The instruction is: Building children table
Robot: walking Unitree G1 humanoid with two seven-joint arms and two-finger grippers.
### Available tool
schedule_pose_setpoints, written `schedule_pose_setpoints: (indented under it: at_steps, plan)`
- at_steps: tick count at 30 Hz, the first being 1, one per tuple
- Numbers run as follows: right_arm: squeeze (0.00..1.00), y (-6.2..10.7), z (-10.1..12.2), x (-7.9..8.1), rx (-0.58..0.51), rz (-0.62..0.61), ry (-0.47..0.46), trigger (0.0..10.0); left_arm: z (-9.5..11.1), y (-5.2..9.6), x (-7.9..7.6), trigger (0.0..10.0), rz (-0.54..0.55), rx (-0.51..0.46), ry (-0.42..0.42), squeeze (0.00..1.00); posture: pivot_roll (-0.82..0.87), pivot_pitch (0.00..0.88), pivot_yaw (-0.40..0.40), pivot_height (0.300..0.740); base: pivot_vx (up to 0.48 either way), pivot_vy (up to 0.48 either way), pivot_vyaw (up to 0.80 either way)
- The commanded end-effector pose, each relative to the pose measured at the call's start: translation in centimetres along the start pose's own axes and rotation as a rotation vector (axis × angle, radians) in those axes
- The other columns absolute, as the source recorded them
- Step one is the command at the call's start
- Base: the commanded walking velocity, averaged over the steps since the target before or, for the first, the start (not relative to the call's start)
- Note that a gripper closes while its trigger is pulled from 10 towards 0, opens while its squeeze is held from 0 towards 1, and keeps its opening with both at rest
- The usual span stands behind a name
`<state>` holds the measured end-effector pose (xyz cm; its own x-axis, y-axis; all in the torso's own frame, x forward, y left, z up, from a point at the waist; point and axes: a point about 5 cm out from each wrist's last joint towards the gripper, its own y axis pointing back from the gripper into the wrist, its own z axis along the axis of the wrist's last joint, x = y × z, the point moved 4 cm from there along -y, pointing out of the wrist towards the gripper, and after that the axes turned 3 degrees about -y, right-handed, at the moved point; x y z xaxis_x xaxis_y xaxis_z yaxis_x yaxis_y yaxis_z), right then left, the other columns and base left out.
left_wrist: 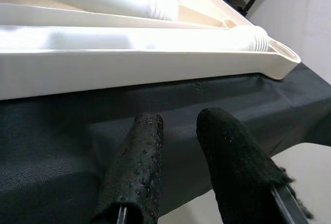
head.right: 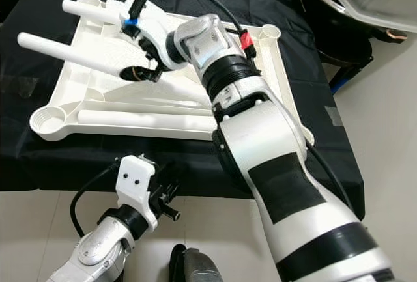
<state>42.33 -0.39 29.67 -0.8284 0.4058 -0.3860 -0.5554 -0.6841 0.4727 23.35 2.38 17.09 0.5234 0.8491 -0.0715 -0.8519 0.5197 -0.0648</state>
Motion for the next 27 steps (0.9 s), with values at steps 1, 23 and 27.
schedule_pose_setpoints:
  at_steps: [1,23,27]
  plan:
    - [0.0,-0.3,-0.9,0.3,0.037,0.017,0.011,10.0,1.5,-0.2,-2.6,10.0,-0.069,-0.055,0.072,0.0,0.02,0.261,-0.221,0.74,0.0,0.0,0.0]
    - [0.0,-2.5,-5.8,1.7,0.182,-0.029,0.031,8.5,1.8,0.7,-2.3,10.0,-0.037,-0.044,0.081,0.0,0.01,0.325,-0.23,0.74,0.0,0.0,0.0]
    - [0.0,-2.6,-6.2,1.8,0.192,-0.025,0.042,0.0,1.8,0.7,-2.3,10.0,-0.036,-0.043,0.085,0.0,0.01,0.324,-0.232,0.74,0.0,0.0,0.0]
